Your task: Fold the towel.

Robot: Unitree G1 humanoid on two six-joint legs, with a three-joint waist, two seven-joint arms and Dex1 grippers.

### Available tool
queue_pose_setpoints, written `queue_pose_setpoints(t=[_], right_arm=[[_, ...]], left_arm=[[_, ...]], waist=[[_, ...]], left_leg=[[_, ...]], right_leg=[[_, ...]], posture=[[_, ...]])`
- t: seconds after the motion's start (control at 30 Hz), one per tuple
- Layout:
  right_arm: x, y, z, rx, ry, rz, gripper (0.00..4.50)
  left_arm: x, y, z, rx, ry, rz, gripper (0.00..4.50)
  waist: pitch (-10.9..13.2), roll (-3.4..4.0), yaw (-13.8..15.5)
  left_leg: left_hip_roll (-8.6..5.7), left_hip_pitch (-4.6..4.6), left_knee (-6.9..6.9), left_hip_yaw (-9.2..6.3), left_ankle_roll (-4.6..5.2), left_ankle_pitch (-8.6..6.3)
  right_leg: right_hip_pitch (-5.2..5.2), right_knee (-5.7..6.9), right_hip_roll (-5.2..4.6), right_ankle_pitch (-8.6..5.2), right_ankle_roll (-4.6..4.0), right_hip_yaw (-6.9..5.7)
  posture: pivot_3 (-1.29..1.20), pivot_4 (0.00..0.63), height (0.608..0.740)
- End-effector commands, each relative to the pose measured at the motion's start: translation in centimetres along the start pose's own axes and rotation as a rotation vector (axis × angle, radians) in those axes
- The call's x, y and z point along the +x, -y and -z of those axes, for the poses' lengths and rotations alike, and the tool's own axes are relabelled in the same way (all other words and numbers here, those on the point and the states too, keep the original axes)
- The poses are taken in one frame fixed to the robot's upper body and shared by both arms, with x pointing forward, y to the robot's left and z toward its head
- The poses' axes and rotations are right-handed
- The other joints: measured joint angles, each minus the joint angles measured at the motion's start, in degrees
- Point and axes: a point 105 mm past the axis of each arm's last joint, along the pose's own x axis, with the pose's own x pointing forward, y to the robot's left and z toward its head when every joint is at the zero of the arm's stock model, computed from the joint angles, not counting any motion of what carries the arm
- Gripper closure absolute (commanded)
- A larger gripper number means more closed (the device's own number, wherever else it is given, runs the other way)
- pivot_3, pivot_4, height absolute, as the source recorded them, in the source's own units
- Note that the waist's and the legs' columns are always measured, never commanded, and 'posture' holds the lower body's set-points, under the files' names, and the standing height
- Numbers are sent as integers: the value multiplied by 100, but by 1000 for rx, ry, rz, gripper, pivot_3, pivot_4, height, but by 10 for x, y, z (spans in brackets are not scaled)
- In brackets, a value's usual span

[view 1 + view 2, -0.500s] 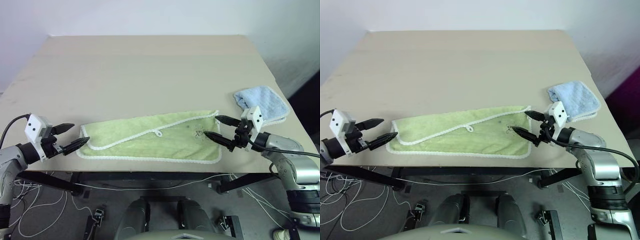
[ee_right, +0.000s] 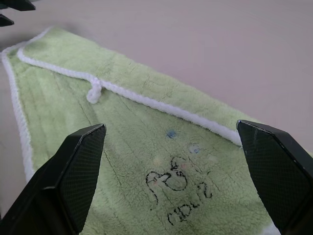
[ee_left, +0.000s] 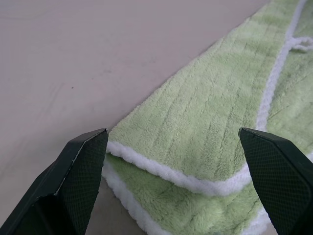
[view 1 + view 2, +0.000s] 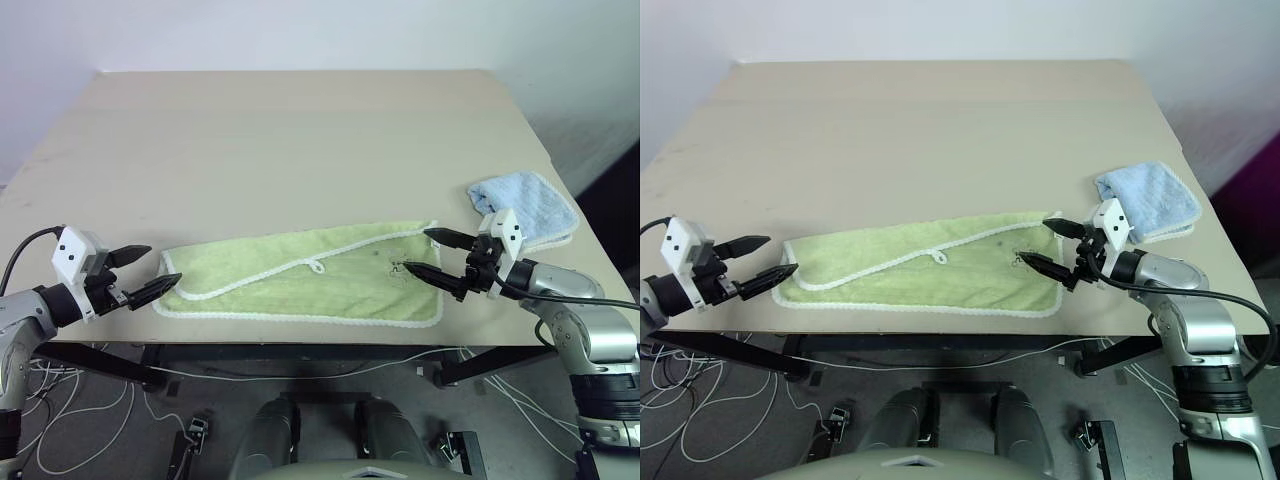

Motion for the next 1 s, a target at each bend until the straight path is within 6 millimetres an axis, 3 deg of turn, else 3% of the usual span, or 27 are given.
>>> queue_pose_setpoints(t=[0.03, 0.23, 0.37, 0.67, 1.0], right_arm=[[1, -1, -9, -46, 17, -7, 0], [2, 0, -4, -39, 18, 12, 0], [4, 0, 5, -21, 4, 22, 0], [9, -5, 16, -8, 0, 36, 0], [17, -20, 16, 3, 30, 23, 0]], left_arm=[[-6, -5, -11, 66, -8, -1, 27], [-2, -9, -8, 102, -51, 18, 27], [0, -14, -18, 151, -48, 34, 27], [-2, -1, -15, 466, -181, 271, 27], [18, -3, -15, 665, -249, 401, 27]], waist=[[0, 0, -1], [0, 0, 6], [0, 0, 2], [1, 2, -9], [1, 2, -4]], left_leg=[[0, 0, 0, 0, 0, 0], [0, 0, 0, 0, 0, 0], [0, 0, 0, 0, 0, 0], [0, 0, -8, 3, 0, 0], [-1, -1, -6, 5, 1, 0]], right_leg=[[0, 0, 0, 0, 0, 0], [0, 0, 0, 0, 0, -1], [-1, -1, 0, 0, 0, -1], [-5, -4, 0, 0, -1, 1], [-4, -1, 4, 0, 0, -4]], posture=[[0, 150, 740], [0, 150, 740], [0, 150, 740], [0, 150, 740], [0, 150, 740]])
